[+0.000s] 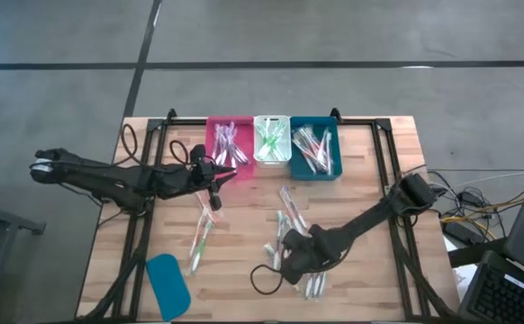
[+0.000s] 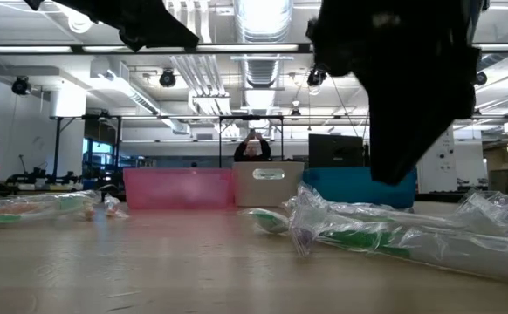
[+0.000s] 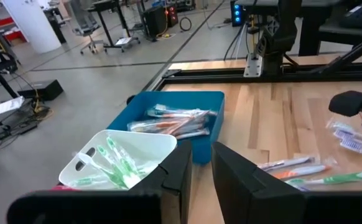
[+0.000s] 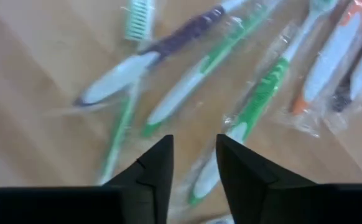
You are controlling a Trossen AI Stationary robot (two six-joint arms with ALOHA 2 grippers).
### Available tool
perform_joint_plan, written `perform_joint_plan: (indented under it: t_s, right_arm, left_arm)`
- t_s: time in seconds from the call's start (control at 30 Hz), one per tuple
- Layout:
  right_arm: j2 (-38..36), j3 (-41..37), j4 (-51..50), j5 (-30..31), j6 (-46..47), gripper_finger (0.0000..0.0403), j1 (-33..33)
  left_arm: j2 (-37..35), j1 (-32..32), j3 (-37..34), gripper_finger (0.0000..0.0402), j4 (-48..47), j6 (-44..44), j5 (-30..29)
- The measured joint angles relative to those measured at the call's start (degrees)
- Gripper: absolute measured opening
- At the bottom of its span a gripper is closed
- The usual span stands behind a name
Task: Pick & Place Toothbrushes
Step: Put the green toothbrush into the white bin
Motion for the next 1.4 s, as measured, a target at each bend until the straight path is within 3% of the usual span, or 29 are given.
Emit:
perform_joint_plan:
  t_s: [0.3, 0.57, 0.97, 1.27, 1.4]
  right_arm:
    - [2.32, 0.00, -1.32, 1.47, 2.95, 0.0173, 0.00]
    - [2.47, -2.09, -2.54, 3.00, 4.53, 0.0180, -0.02]
    - [2.90, -5.73, 0.89, 0.01, 5.83, 0.0121, -0.11]
    - [2.42, -5.51, 0.93, -0.61, 5.47, 0.0025, -0.09]
    - [2.09, -4.61, 0.30, -1.51, 5.27, 0.0024, -0.06]
  left_arm:
    - [-0.46, 0.00, -0.15, 0.0067, -0.50, -0.15, 0.01]
    - [-0.13, 0.00, -0.15, 0.0067, -1.04, -0.29, 0.04]
    - [-0.77, 0.00, 0.00, 0.0067, -1.36, -0.35, 0.06]
    - [-0.81, 0.02, 0.00, 0.0067, -1.57, -0.35, 0.07]
    - [-0.83, 0.02, 0.00, 0.0067, -2.11, -0.35, 0.07]
